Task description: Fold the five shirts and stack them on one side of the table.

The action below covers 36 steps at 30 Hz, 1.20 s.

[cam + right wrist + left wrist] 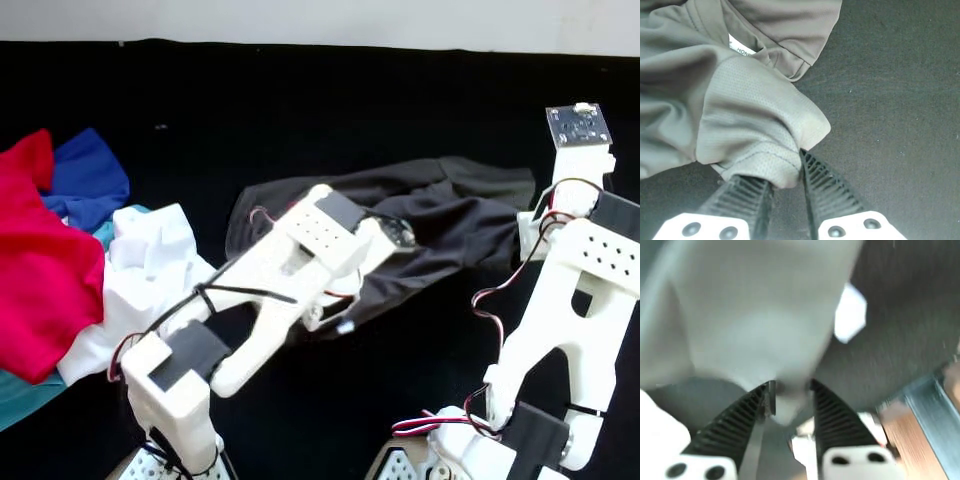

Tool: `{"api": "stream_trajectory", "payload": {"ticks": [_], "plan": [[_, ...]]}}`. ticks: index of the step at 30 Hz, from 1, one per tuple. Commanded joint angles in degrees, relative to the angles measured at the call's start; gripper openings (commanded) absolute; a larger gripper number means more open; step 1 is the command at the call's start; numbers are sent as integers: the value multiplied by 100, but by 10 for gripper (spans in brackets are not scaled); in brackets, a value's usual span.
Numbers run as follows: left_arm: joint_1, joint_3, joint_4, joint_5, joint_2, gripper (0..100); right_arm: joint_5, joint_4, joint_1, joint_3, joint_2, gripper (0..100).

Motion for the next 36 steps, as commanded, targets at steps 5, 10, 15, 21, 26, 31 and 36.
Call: {"api": "stream_trajectory", "payload": {"ticks": [5,10,15,21,26,31,36], "plan": [[57,-13,26,-26,-347,128,53,-31,101,-22,-189,5],[189,356,-457,-26,-286,104,35,-31,101,-22,-189,5],[180,1068,-1741,-18,-286,105,35,-31,92,-22,-189,5],[-374,1569,-2558,-18,-321,148,62,66,101,-22,-189,5],[-470,1174,-1890,-18,-462,150,62,84,84,-22,-189,5],[-312,567,-1099,-35,-330,147,62,75,48,-31,-171,5],[-303,541,-1389,-35,180,151,62,66,48,-31,-154,5]]}}
